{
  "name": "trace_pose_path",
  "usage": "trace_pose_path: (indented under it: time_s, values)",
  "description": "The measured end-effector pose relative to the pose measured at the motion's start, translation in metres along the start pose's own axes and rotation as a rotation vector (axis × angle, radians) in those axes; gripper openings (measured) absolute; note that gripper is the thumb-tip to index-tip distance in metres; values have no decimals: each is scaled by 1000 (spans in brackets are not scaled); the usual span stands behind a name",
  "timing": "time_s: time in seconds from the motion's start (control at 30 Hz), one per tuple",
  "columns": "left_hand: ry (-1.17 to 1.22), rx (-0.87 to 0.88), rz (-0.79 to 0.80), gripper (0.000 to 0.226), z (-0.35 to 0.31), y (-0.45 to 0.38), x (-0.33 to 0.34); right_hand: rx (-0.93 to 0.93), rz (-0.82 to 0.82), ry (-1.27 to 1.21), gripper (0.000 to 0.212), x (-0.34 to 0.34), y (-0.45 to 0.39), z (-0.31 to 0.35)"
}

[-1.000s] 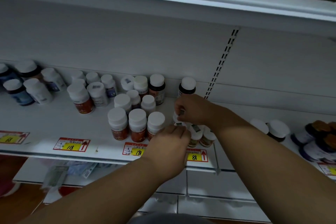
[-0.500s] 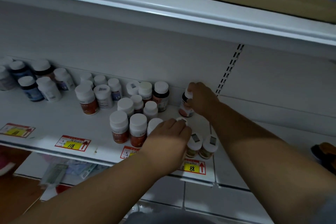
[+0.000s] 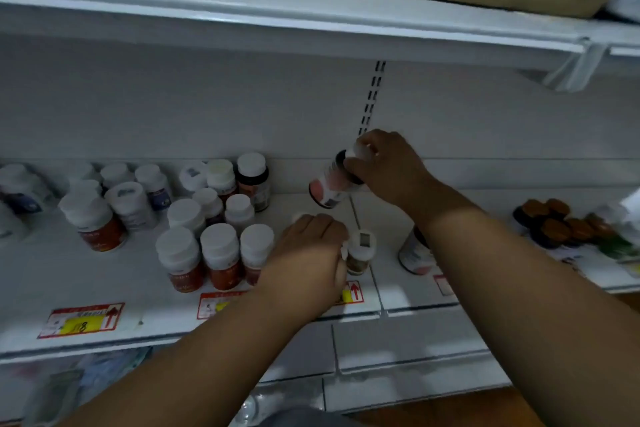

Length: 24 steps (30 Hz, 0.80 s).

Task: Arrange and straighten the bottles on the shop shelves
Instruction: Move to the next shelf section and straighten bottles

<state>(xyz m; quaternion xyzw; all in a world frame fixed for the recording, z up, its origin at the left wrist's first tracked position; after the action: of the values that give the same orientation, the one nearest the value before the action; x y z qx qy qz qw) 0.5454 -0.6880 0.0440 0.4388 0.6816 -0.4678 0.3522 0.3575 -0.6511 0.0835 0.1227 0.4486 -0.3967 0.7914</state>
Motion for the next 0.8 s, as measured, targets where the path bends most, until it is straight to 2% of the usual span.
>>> trace_pose_path:
  time_s: [0.1, 0.2, 0.3, 0.47, 0.63, 0.8]
  values:
    - [47, 75, 47, 24, -32, -12, 16, -24, -74, 18, 35, -43, 27, -17]
    - [17, 146, 120, 29, -68, -23, 34, -21, -92, 81, 37, -83, 39, -43]
    - [-28, 193, 107, 34, -97, -40, 49, -38, -81, 127, 39, -105, 31, -72]
    - [-54, 104, 28, 38, -130, -69, 69, -93, 63, 169, 44, -113, 12, -116]
    - [-200, 86, -26, 50, -156, -98, 98, -110, 144, 246, 47, -130, 9, -164]
    - [-312, 9, 95, 68, -157, -120, 130, -136, 304, 293, 36, -117, 34, -201]
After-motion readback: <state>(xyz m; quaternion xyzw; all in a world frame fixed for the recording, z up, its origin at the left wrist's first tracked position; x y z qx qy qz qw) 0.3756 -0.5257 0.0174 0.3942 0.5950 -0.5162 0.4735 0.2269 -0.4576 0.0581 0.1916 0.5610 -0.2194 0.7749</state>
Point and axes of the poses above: each hand's wrist, its own y-axis away from the middle knuckle, its own x-axis out of the palm, z = x × y, the point moved 6 cm from there along -y, towards the middle knuckle, and after that the axes turned 3 degrees about z, right-handed, at the moved point
